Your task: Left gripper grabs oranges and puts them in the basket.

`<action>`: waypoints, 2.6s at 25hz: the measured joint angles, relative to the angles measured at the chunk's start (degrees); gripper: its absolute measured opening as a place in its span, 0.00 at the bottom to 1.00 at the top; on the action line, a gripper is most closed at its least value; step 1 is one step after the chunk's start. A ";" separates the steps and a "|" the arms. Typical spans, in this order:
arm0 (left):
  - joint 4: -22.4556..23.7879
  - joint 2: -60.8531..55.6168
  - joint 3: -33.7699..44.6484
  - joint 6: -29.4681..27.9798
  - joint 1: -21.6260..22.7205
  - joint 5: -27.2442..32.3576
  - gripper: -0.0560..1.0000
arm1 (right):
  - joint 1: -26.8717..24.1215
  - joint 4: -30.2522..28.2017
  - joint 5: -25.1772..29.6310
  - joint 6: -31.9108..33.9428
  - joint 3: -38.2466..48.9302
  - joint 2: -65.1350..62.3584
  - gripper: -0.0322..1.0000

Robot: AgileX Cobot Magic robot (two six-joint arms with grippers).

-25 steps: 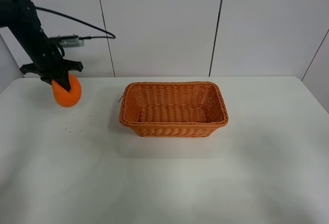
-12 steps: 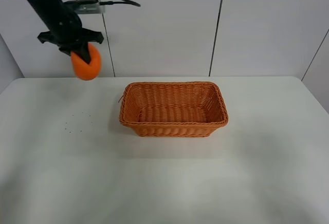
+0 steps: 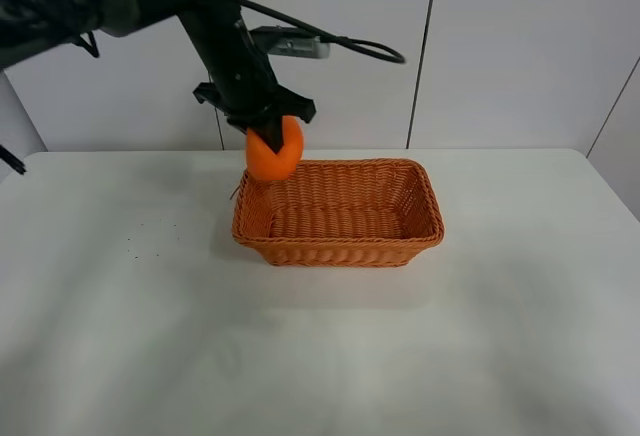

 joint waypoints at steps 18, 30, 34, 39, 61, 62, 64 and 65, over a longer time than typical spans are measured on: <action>-0.32 15.67 -2.73 1.24 -5.53 -9.82 0.35 | 0.00 0.00 0.00 0.00 0.00 0.00 0.70; -0.32 15.19 -10.66 1.24 -5.53 -0.91 0.91 | 0.00 0.00 0.00 0.00 0.00 0.00 0.70; -0.32 11.09 -11.99 2.56 -5.41 1.01 0.91 | 0.00 0.00 0.00 0.00 0.00 0.00 0.70; -0.33 6.06 -12.05 3.02 -3.81 2.53 0.91 | 0.00 0.00 0.00 0.00 0.00 0.00 0.70; 1.73 5.98 -8.43 4.27 28.19 0.13 0.91 | 0.00 0.00 0.00 0.00 0.00 0.00 0.70; 1.30 5.98 -8.43 4.27 28.87 0.26 0.91 | 0.00 0.00 0.00 0.00 0.00 0.00 0.70; 0.84 5.98 -8.43 4.27 29.29 0.55 0.91 | 0.00 0.00 0.00 0.00 0.00 0.00 0.70; 0.70 5.98 -8.43 4.27 29.29 0.69 0.91 | 0.00 0.00 0.00 0.00 0.00 0.00 0.70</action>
